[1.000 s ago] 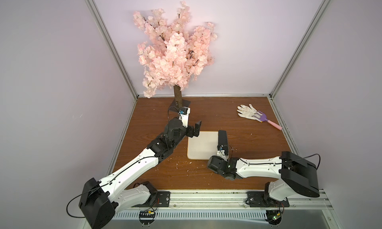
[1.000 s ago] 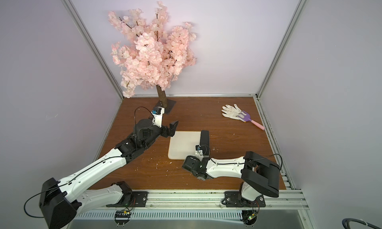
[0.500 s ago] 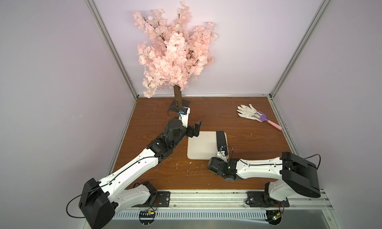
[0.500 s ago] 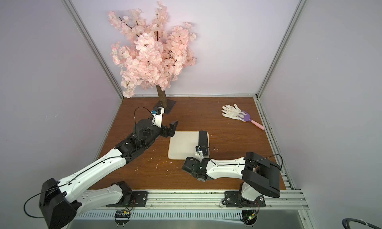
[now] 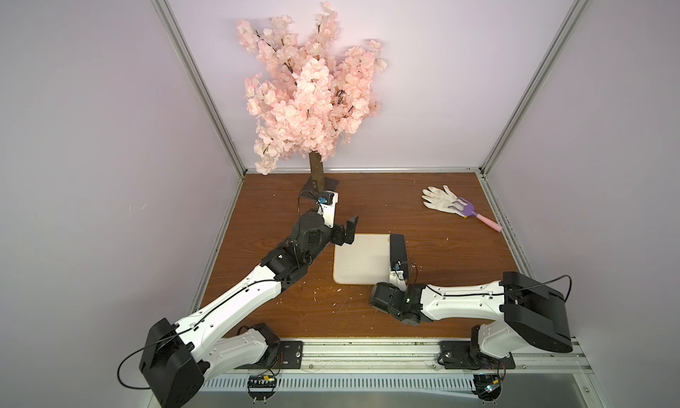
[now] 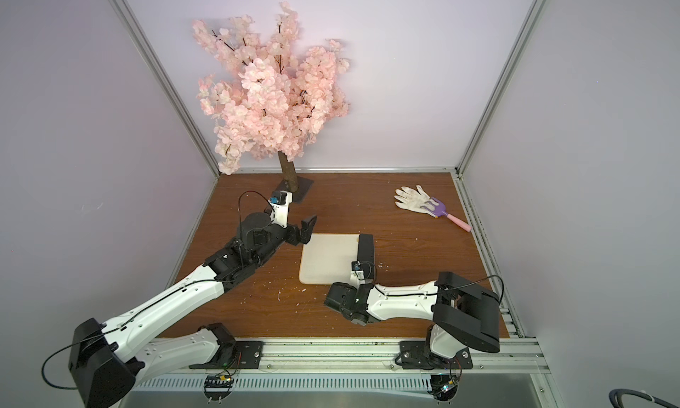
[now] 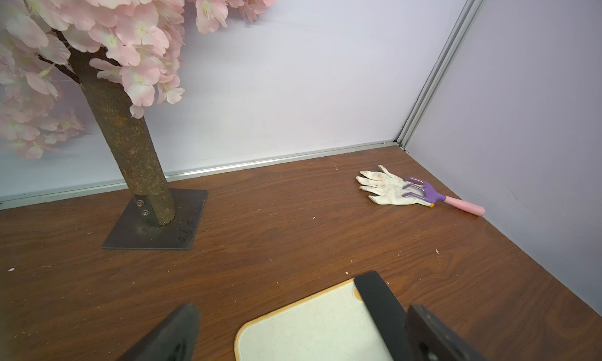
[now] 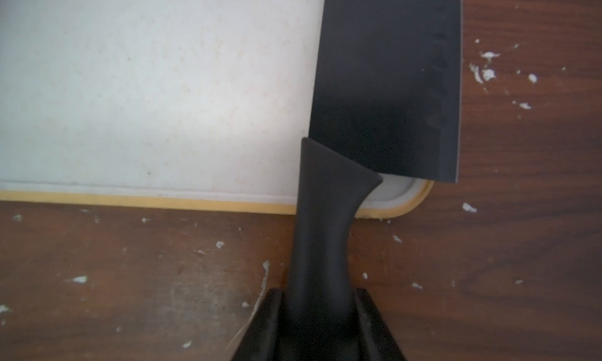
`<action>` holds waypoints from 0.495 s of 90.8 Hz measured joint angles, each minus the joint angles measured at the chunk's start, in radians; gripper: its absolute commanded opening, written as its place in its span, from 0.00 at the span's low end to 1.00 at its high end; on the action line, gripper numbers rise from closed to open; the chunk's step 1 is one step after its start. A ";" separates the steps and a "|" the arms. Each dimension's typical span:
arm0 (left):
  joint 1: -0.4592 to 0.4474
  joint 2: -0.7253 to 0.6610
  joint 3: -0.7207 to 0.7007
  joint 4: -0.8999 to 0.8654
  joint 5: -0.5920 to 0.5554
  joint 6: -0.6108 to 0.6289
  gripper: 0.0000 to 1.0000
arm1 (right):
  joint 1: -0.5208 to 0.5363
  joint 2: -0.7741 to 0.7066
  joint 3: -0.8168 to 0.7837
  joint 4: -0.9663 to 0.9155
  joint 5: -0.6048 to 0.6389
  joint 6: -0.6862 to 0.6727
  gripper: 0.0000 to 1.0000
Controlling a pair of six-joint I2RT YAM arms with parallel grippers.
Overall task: Align the knife with the edge of the cutting board
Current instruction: Adjust the knife at the edge of the cutting board.
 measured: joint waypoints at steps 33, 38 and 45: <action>0.000 0.000 0.000 0.000 0.000 0.000 0.99 | 0.009 0.003 0.006 0.000 0.004 0.005 0.29; 0.000 0.000 0.000 0.000 0.000 0.000 1.00 | 0.013 0.003 0.009 0.000 0.004 0.005 0.29; 0.000 0.000 0.000 0.000 0.000 0.001 1.00 | 0.017 0.007 0.016 -0.001 0.005 0.005 0.29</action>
